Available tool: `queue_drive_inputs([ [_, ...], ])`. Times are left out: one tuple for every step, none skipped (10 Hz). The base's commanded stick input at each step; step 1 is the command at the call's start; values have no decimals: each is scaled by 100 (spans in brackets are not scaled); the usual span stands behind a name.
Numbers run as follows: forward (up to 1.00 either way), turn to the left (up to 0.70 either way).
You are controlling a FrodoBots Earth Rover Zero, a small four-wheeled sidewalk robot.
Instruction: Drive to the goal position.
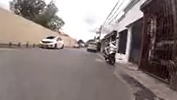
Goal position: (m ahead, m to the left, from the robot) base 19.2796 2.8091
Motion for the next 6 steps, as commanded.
queue_drive_inputs([
  [70, 0],
  [70, 0],
  [70, 0],
  [70, 0],
  [70, 0],
  [70, 0],
])
